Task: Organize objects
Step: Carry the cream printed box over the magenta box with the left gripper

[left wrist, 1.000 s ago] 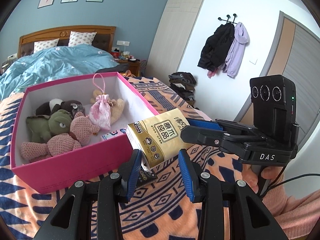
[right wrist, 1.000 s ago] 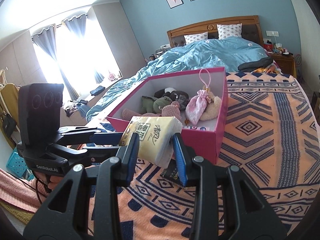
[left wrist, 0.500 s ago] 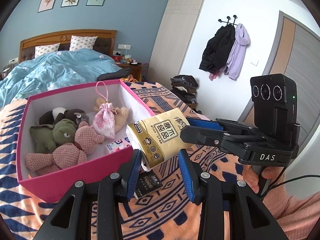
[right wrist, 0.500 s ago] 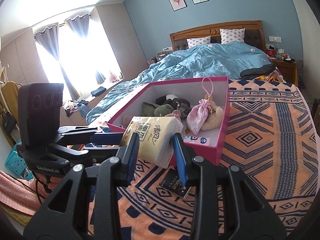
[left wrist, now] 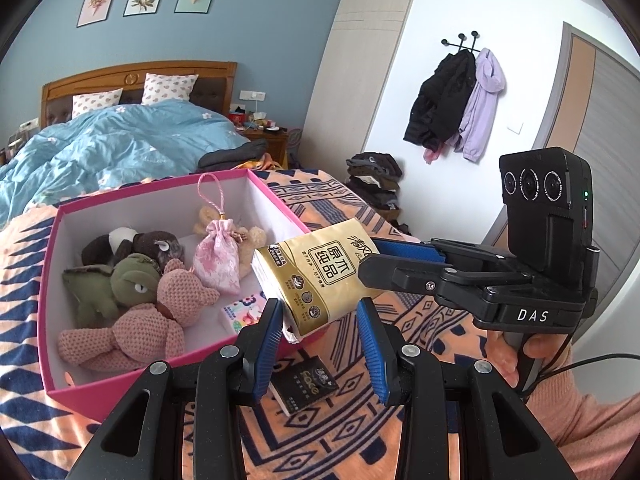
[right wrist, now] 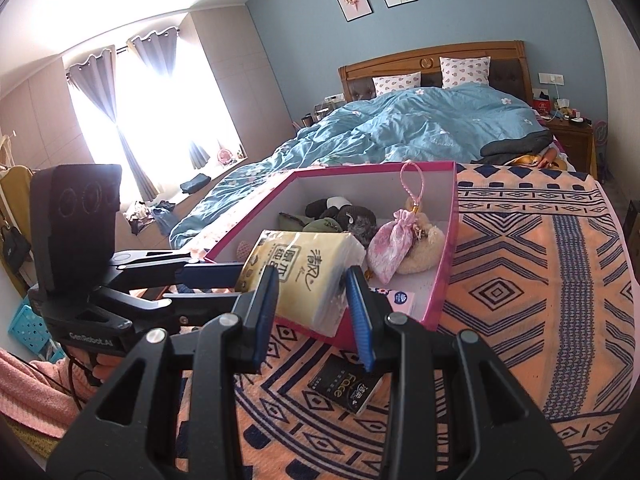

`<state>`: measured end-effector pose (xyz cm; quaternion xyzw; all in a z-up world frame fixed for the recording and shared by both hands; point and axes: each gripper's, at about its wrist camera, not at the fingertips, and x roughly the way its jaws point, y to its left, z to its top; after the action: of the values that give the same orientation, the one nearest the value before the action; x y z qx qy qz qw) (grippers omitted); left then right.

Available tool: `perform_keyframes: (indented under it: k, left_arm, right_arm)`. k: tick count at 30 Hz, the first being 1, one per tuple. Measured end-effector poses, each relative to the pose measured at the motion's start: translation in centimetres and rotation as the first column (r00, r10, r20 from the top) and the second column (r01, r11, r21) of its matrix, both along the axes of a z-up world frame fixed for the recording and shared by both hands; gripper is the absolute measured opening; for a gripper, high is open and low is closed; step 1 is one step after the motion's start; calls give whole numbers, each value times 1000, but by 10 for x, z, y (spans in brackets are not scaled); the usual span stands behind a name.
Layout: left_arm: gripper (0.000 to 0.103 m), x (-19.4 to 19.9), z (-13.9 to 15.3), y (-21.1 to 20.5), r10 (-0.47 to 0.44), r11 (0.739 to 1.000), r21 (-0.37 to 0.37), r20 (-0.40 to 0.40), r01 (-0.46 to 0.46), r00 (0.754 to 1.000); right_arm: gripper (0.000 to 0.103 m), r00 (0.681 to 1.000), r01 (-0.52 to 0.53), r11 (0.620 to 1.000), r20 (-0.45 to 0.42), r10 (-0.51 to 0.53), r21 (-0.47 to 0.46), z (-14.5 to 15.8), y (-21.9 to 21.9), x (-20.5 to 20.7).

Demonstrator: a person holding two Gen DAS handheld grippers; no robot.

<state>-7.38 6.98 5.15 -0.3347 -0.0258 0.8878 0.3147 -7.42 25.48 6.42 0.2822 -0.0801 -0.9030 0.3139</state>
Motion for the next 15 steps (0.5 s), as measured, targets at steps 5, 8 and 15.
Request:
perform_keyframes:
  k: [5,8,15]
  left_arm:
    - [38,-6,0,1,9,1000,-9,-4,-9,1000]
    - [38,-9,-1,2,15,1000,-13,-2,-15,1000]
    - [38,-16,-1,2,22,1000,-20,-1,-22,1000]
  right_arm:
    - [38,1000,2,1000,11,-2,-2,-1,1,-7]
    - [38,1000,3,1000,13,-3,2,-1,0,-10]
    - [38,1000,6,1000,27,-6,7,-3,0,-20]
